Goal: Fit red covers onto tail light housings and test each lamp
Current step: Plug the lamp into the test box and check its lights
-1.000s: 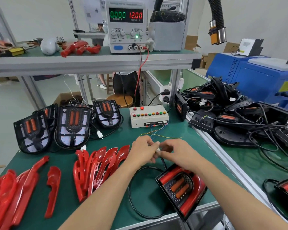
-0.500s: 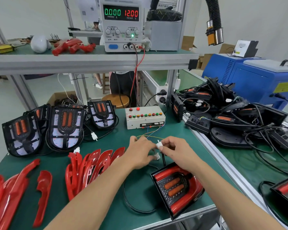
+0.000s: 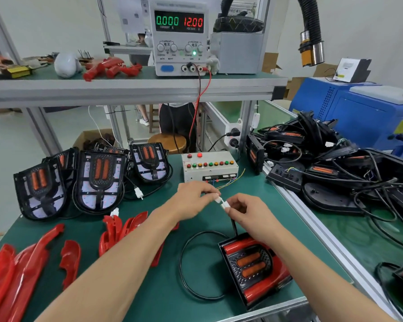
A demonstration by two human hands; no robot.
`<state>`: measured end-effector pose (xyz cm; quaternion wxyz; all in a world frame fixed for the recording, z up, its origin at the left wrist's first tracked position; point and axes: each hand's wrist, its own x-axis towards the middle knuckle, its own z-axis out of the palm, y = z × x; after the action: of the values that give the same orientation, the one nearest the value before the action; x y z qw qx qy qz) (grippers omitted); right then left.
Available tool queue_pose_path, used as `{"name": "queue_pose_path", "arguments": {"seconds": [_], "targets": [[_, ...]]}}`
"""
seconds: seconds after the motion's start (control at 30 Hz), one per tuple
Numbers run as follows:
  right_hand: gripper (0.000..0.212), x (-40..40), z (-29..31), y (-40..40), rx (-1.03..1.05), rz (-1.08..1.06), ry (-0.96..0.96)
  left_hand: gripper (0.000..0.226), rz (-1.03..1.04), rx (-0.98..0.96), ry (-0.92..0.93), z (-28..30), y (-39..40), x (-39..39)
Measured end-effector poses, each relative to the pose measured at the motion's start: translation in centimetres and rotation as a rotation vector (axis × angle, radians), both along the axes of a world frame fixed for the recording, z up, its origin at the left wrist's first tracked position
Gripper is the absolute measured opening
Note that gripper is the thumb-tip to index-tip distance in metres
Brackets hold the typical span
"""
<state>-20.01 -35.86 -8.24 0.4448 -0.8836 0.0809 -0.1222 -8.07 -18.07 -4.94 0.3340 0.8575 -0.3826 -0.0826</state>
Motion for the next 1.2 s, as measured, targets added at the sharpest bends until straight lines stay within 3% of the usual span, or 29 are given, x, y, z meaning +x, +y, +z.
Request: {"name": "queue_pose_path", "arguments": {"seconds": [0.2,0.37,0.67,0.73,0.87,0.97,1.2], "targets": [[0.001,0.5,0.4,1.0,-0.13,0.014,-0.01,0.023,-0.028,-0.053,0.043,0.0,0.4,0.0],[0.004,0.7,0.5,1.2,-0.181,-0.013,0.001,0.028,-0.089,0.071,-0.094,0.3,0.6,-0.1],[0.009,0.8,1.0,1.0,-0.213,-0.016,-0.006,0.037,-0.2,0.08,-0.1,0.4,0.5,-0.3],[0.004,0.7,0.9,0.8,-0.198,-0.007,-0.002,0.041,-0.225,0.117,-0.166,0.3,0.7,-0.2],[0.004,0.4,0.7,0.9,-0.176,0.028,0.009,0.018,-0.257,0.243,-0.453,0.5,0.7,0.3],[0.006,0.2,0.9,1.0,-0.172,0.054,0.003,0.015,-0.336,0.335,-0.613,1.3,0.4,0.6],[0.009,0.2,1.1,1.2,-0.13,0.088,0.012,0.025,-0.468,0.54,-0.688,3.0,0.1,0.3]]}}
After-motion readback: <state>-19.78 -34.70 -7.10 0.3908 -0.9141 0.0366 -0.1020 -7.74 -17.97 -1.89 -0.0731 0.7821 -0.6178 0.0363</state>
